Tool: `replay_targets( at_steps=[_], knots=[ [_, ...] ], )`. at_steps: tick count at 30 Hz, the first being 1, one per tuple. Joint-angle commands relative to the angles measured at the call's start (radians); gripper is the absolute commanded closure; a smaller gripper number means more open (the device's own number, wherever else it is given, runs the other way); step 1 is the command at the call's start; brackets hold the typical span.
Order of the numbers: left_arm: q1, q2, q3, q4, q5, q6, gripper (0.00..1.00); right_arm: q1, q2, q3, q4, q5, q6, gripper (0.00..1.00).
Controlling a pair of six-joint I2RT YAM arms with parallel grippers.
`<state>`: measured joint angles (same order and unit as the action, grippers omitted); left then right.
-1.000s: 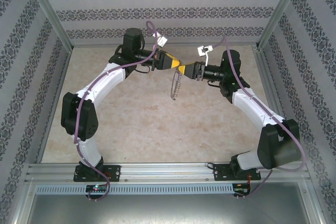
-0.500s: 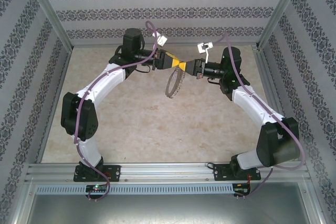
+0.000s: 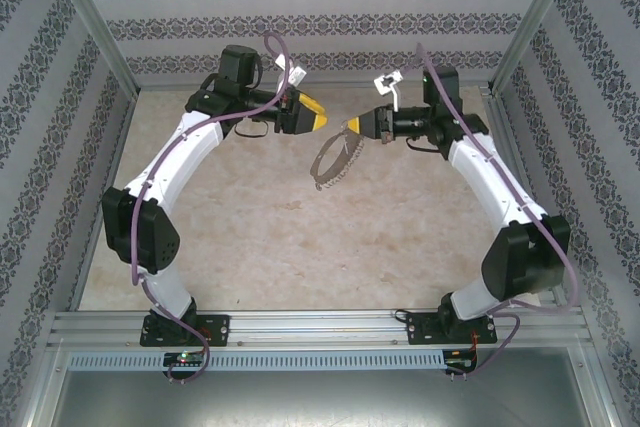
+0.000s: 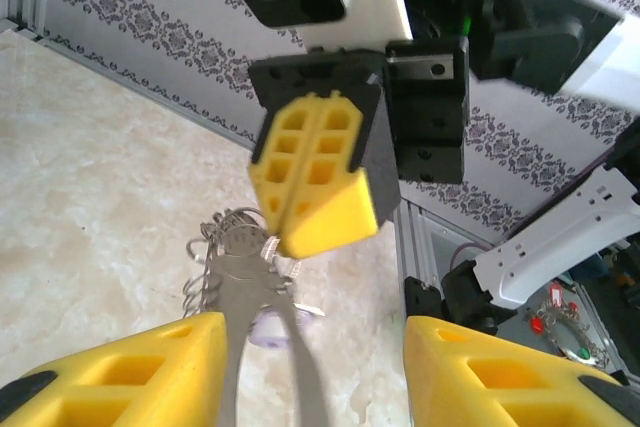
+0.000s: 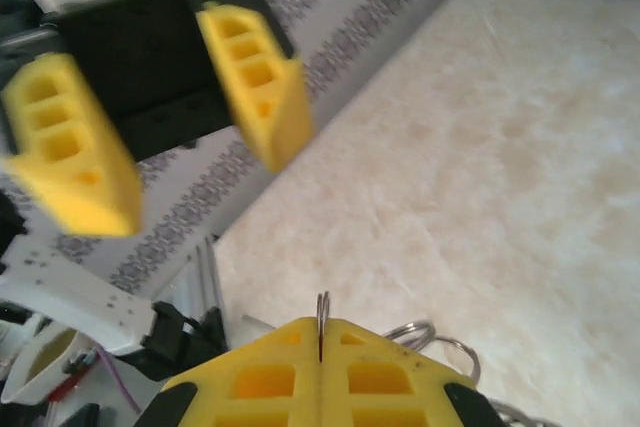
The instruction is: Put the keys on the keyring
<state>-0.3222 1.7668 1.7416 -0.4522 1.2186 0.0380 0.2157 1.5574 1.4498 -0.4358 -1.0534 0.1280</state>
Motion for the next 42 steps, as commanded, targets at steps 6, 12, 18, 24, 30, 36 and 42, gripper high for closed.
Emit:
replay_targets(
  at_steps=[6, 12, 18, 24, 30, 36, 42],
  knots=[
    [0.029, 0.003, 0.029, -0.130, 0.001, 0.115, 0.50, 0.099, 0.153, 0.313, -0.528, 0.242, -0.384, 1.00],
    [0.040, 0.034, 0.035, -0.144, 0.027, 0.122, 0.50, 0.073, 0.178, 0.389, -0.576, 0.184, -0.450, 1.00],
    [0.037, 0.076, 0.035, -0.124, 0.092, 0.096, 0.61, 0.064, 0.174, 0.400, -0.572, 0.121, -0.468, 1.00],
    [0.007, 0.106, 0.050, -0.082, 0.111, 0.063, 0.60, 0.064, 0.203, 0.418, -0.580, 0.097, -0.474, 1.00],
    [-0.020, 0.149, 0.087, -0.075, 0.133, 0.053, 0.64, 0.060, 0.207, 0.405, -0.568, 0.069, -0.473, 1.00],
    [-0.037, 0.155, 0.095, -0.074, 0.146, 0.057, 0.67, 0.061, 0.199, 0.391, -0.554, 0.058, -0.467, 1.00],
    [-0.046, 0.159, 0.093, -0.068, 0.163, 0.056, 0.68, 0.061, 0.192, 0.388, -0.545, 0.044, -0.459, 1.00]
  ],
)
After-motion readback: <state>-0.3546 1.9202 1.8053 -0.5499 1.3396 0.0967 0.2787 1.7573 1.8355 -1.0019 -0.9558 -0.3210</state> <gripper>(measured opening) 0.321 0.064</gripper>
